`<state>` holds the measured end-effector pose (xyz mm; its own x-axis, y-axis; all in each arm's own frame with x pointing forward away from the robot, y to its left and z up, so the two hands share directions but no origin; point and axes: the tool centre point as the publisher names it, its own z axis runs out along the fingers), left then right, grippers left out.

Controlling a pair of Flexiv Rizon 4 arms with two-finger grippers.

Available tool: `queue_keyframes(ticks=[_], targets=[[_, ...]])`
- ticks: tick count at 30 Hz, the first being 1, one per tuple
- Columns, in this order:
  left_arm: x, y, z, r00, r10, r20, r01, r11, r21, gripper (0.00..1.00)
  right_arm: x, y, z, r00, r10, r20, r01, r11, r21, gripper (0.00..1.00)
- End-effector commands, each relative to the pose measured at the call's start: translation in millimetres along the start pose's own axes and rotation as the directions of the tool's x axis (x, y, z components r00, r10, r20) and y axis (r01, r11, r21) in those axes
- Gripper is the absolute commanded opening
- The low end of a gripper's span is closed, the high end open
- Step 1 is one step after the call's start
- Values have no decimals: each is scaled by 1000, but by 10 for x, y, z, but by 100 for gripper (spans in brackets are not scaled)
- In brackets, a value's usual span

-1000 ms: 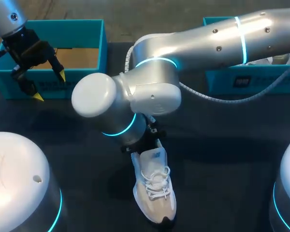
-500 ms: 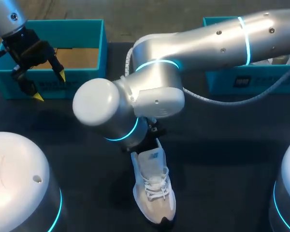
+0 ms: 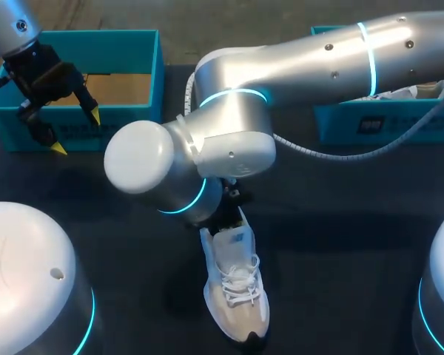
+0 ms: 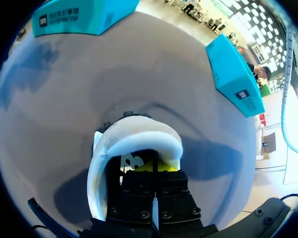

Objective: Take the shoe out of the shoebox, open the shoe tongue, remove and reinsert the insole, then place the shoe into the shoebox

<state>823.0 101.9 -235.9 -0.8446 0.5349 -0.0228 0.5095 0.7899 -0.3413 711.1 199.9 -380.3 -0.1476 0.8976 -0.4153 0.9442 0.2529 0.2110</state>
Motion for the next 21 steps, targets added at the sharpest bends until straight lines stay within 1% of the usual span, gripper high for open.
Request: queue_keyframes(ticks=[1,6,10,16,18,19,21], targets=[[3,-2,-6,1000,-1,-2,1,1000,-4,100,102,-23,90,888,459,39,-460,888,9,0],[3,-2,-6,1000,-1,-2,1,1000,-4,100,101,-31,189,885,462,57,-463,886,21,0],[3,-2,-6,1000,-1,-2,1,1000,-4,100,114,-39,271,882,471,28,-472,881,34,0],[3,-2,-6,1000,-1,-2,1,1000,-4,100,253,-47,368,886,463,-28,-460,884,81,0],[3,-2,-6,1000,-1,-2,1,1000,-4,100,274,-51,338,887,461,-32,-457,885,87,0],[3,-2,-6,1000,-1,-2,1,1000,-4,100,268,-50,298,888,457,-45,-453,888,79,0],[3,-2,-6,1000,-1,-2,1,1000,-4,100,252,-34,209,891,452,-38,-449,891,71,0]])
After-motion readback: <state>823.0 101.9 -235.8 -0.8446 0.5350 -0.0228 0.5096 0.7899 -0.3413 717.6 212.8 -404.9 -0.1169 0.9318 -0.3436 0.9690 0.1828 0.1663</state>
